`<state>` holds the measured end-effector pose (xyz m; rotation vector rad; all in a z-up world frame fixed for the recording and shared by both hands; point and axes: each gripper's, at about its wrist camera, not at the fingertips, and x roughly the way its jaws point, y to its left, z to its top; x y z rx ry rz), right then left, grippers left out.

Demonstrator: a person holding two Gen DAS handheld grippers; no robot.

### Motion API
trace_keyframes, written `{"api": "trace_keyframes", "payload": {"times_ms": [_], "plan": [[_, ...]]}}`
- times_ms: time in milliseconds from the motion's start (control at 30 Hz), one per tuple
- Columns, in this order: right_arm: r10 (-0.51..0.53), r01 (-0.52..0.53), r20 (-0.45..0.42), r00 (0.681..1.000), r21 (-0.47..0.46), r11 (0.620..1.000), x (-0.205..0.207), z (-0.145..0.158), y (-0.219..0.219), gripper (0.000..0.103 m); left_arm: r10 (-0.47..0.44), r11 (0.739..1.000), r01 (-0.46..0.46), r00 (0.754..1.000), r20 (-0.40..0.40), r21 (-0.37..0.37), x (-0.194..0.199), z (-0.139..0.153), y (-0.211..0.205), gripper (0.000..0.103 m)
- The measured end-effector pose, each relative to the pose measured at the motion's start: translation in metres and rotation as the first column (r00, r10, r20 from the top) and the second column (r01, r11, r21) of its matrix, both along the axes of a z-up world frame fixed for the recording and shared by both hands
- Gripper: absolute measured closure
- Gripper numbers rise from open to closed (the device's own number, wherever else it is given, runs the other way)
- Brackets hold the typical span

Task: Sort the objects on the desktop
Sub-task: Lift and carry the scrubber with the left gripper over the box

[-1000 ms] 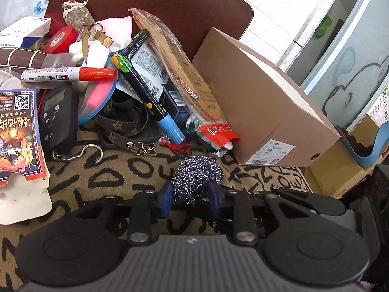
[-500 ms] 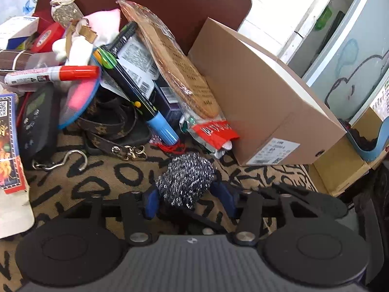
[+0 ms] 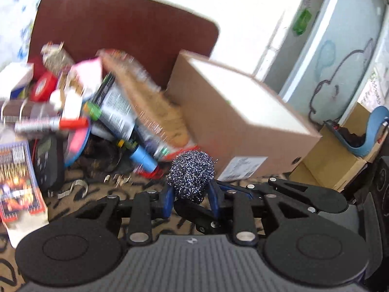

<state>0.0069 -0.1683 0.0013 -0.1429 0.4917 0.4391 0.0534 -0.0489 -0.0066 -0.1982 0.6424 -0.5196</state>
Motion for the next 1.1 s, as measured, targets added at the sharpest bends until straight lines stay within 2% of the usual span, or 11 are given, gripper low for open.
{"api": "trace_keyframes", "payload": {"times_ms": [267,467,600,767,1100], "plan": [[-0.081,0.079,0.170,0.982,0.021,0.997,-0.006,0.049,-0.032,0.068,-0.080,0.997,0.081,0.984,0.158,0.000,0.005,0.051,-0.041,0.073],[-0.162,0.157,0.169,0.972,0.042,0.987,0.023,0.064,-0.068,0.068,-0.138,0.990,0.139,0.977,0.160,0.007,0.038,0.063,-0.082,0.073],[-0.189,0.186,0.128,0.974,0.036,0.982,0.053,0.066,-0.090,0.068,-0.162,0.987,0.162,0.980,0.115,0.004,0.067,0.064,-0.105,0.073],[-0.202,0.201,0.018,0.979,0.045,0.979,0.097,0.061,-0.111,0.068,-0.162,0.987,0.162,0.987,0.022,0.013,0.103,0.055,-0.130,0.073],[-0.177,0.169,-0.146,0.973,-0.066,0.983,0.156,0.050,-0.130,0.068,-0.140,0.990,0.143,0.979,-0.146,0.007,0.159,0.038,-0.156,0.073]]}}
